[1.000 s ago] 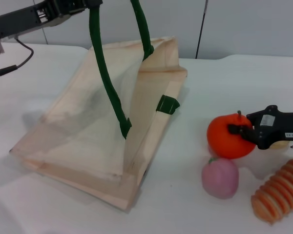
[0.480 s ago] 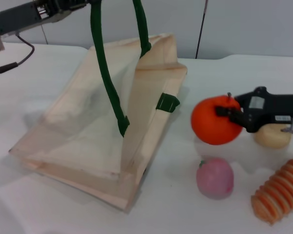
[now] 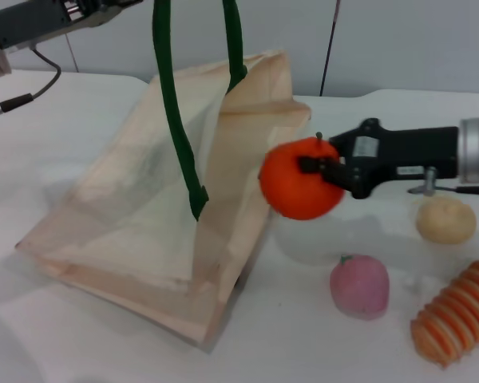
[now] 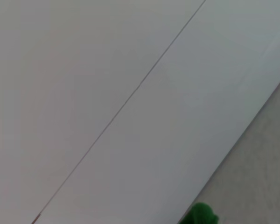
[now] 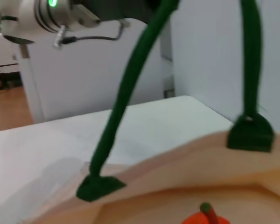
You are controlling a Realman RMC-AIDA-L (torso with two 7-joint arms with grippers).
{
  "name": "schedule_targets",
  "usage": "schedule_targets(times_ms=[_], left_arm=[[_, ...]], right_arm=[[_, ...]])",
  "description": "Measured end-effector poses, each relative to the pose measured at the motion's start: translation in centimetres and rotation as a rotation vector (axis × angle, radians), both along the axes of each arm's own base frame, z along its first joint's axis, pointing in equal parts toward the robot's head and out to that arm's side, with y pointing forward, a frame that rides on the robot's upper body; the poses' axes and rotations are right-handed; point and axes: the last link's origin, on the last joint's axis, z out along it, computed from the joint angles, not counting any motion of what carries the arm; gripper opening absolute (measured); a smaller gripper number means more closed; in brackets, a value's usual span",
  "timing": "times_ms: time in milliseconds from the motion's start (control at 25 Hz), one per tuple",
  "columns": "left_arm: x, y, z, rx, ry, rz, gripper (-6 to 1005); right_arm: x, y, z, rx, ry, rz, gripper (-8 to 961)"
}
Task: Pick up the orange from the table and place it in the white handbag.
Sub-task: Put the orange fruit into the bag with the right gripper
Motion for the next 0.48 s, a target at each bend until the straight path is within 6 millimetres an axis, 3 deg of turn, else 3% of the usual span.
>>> schedule_targets(times_ms=[240,480], left_arm=[[0.2,0.1,0.1,0.003,-0.009,-0.008,209],[0.6,0.2,0.0,0.000,-0.011,-0.017,212]], right_arm=[[-2.6,0.5,-1.1,-0.037,0.013,0.064,57],[-3.9,0.8,-1.4,-0.043,0.016,0.097,58]])
